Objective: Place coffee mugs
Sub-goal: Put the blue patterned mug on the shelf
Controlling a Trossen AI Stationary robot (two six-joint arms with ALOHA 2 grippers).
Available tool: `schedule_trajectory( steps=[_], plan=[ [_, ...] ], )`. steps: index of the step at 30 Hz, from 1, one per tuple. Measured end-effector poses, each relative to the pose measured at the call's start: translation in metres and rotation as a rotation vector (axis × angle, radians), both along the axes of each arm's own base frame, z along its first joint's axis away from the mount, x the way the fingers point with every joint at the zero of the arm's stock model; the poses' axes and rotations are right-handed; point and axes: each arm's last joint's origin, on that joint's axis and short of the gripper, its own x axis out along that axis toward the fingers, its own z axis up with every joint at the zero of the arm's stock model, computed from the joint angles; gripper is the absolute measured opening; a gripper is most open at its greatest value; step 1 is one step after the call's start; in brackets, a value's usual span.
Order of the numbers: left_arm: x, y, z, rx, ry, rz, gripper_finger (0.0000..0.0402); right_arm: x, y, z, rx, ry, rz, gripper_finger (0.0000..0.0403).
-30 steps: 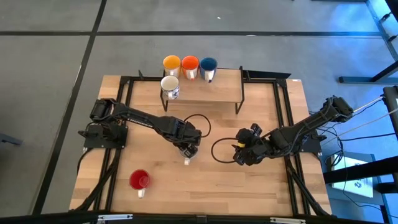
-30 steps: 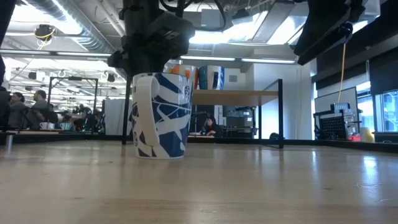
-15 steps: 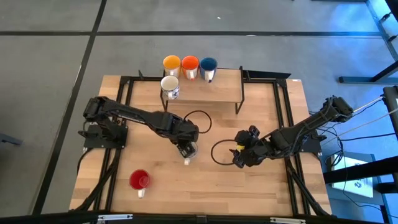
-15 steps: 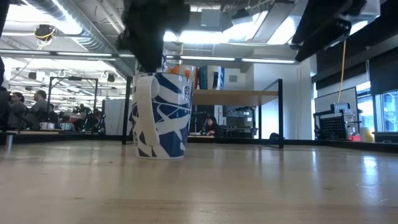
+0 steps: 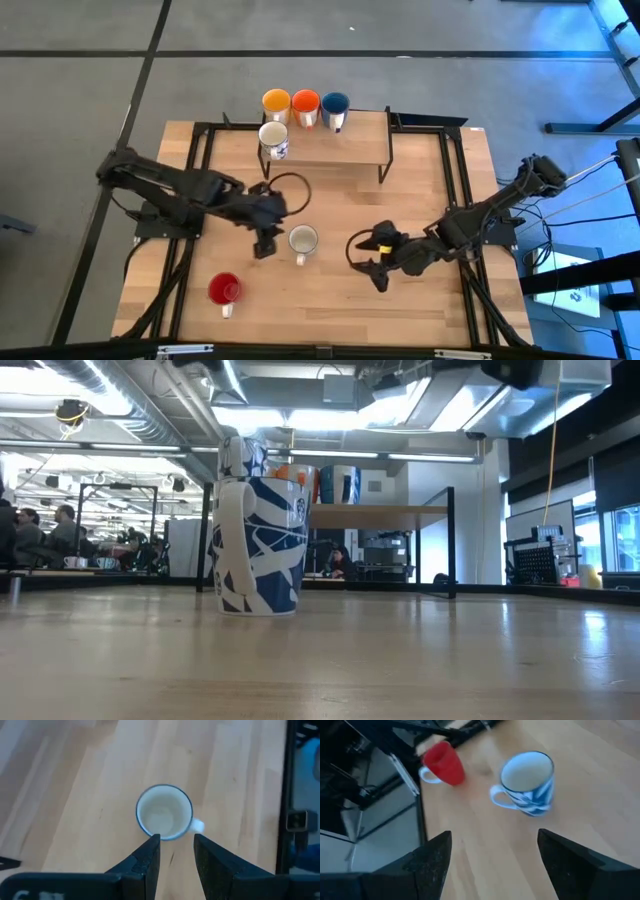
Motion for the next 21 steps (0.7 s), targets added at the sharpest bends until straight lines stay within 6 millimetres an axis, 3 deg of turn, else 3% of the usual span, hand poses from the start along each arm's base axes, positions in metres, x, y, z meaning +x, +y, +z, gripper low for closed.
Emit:
schedule_trajectory(
  steps=[4,12,21],
  plan=[
    [-0.028,-0.006,0.0,0.042,-0.031,-0.05,0.0112,0.014,0.008,0.008,0.013,-0.029,-0.006,0.028],
    [-0.079,-0.004,-0.018,0.018,-0.064,-0.074,0.0112,0.058,0.028,0.018,-0.033,0.008,-0.045,0.028],
    [-0.109,0.003,-0.025,0.003,-0.11,-0.068,0.0112,0.103,0.05,0.014,-0.064,0.046,-0.06,0.028]
  ],
)
